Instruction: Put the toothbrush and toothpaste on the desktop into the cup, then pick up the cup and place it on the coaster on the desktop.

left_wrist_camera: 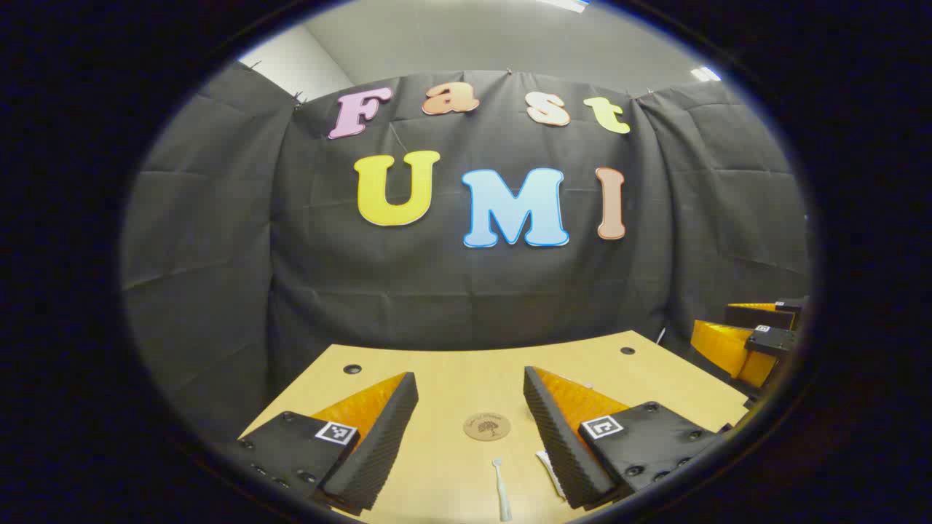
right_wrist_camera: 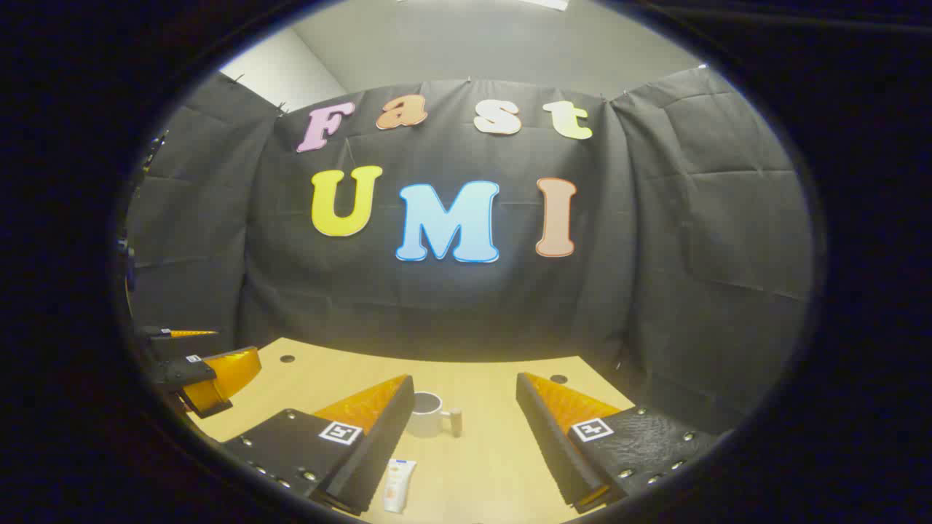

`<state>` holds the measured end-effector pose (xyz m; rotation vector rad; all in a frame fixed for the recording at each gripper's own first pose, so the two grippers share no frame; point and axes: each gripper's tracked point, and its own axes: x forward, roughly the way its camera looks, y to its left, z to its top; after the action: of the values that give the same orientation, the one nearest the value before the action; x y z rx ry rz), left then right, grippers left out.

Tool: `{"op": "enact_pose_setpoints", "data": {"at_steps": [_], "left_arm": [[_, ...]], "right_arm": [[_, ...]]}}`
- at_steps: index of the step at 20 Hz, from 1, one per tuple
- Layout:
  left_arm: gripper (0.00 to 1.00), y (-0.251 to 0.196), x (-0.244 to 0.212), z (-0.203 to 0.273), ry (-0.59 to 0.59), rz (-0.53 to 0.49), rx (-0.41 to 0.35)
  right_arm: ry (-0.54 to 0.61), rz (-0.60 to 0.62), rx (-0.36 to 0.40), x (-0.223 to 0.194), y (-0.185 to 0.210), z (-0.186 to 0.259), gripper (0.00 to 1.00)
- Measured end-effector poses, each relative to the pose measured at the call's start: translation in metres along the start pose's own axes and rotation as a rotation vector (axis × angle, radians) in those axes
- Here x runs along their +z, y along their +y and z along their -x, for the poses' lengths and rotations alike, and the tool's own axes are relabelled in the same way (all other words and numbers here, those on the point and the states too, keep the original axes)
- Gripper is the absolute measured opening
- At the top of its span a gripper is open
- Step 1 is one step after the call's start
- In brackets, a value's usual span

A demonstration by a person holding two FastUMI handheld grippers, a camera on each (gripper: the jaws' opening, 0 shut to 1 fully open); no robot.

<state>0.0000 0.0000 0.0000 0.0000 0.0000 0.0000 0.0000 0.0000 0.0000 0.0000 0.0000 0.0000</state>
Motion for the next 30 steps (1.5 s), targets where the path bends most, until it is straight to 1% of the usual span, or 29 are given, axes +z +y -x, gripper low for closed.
{"op": "enact_pose_setpoints", "data": {"at_steps": [4,5,6,10,15,16,17,20,21,22,23,30], "left_arm": [[0.96,-0.008,0.002,-0.004,-0.001,-0.008,-0.005],[0.92,-0.01,0.004,-0.004,-0.006,-0.005,-0.005],[0.95,-0.011,0.007,-0.004,-0.011,-0.004,-0.004],[0.96,-0.013,0.012,-0.007,-0.025,-0.002,-0.002],[0.96,-0.017,0.006,-0.009,-0.008,0.005,-0.014],[0.93,-0.016,0.005,-0.009,-0.005,0.005,-0.013],[0.96,-0.017,0.003,-0.01,-0.002,0.005,-0.014],[0.96,-0.021,-0.004,-0.012,0.018,-0.001,-0.028],[0.96,-0.024,-0.009,-0.014,0.033,-0.002,-0.039],[0.92,-0.027,-0.016,-0.016,0.055,0.001,-0.049],[0.96,-0.028,-0.024,-0.018,0.074,0.005,-0.056],[0.96,-0.029,-0.07,-0.031,0.174,0.013,-0.07]], "right_arm": [[0.002,-0.022,0.02,0.005,0.004,0.0,0.89],[0.005,-0.02,0.02,0.004,0.005,0.0,0.89],[0.004,-0.017,0.021,0.005,0.005,0.0,0.89],[-0.003,-0.003,0.039,0.008,0.009,-0.002,0.89],[0.017,-0.003,0.063,0.004,0.018,-0.005,0.89],[0.025,-0.002,0.066,0.002,0.019,-0.005,0.89],[0.034,-0.003,0.071,-0.001,0.021,-0.005,0.89],[0.055,-0.003,0.087,-0.007,0.026,-0.006,0.89],[0.069,-0.002,0.095,-0.012,0.03,-0.008,0.89],[0.091,-0.001,0.103,-0.017,0.032,-0.01,0.89],[0.11,-0.001,0.112,-0.023,0.035,-0.011,0.89],[0.274,-0.017,0.178,-0.078,0.057,-0.025,0.89]]}}
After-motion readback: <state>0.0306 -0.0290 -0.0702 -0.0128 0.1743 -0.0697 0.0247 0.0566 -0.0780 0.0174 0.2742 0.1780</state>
